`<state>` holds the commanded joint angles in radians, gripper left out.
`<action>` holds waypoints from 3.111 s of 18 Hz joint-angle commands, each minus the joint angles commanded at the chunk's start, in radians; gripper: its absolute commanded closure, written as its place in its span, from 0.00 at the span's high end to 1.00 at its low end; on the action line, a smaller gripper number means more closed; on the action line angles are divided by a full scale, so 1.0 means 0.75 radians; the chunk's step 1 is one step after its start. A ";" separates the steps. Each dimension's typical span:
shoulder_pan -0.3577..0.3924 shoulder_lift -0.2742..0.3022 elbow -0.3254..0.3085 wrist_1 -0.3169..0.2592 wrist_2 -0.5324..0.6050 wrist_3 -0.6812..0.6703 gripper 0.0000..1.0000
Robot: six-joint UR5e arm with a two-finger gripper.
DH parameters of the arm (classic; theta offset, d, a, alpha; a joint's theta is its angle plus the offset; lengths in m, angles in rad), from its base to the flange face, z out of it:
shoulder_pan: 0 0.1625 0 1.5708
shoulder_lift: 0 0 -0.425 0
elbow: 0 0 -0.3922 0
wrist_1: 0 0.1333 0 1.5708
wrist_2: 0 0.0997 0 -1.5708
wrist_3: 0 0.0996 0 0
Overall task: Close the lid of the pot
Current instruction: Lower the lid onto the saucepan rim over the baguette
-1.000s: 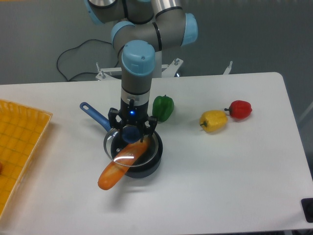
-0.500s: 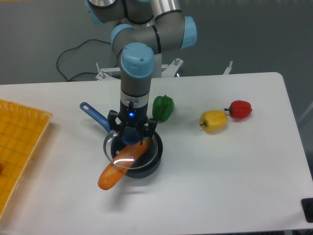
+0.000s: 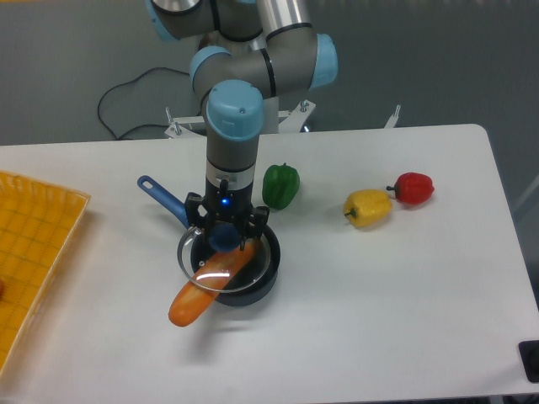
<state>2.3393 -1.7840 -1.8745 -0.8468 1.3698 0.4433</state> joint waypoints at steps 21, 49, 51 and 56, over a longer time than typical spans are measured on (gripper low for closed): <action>0.008 -0.014 -0.012 0.000 0.033 0.010 0.40; 0.012 -0.010 -0.020 -0.002 0.047 0.025 0.96; 0.014 -0.002 -0.010 -0.006 0.053 0.025 1.00; 0.035 0.010 0.055 -0.010 0.055 0.025 1.00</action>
<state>2.3653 -1.7763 -1.8332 -0.8544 1.4113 0.4617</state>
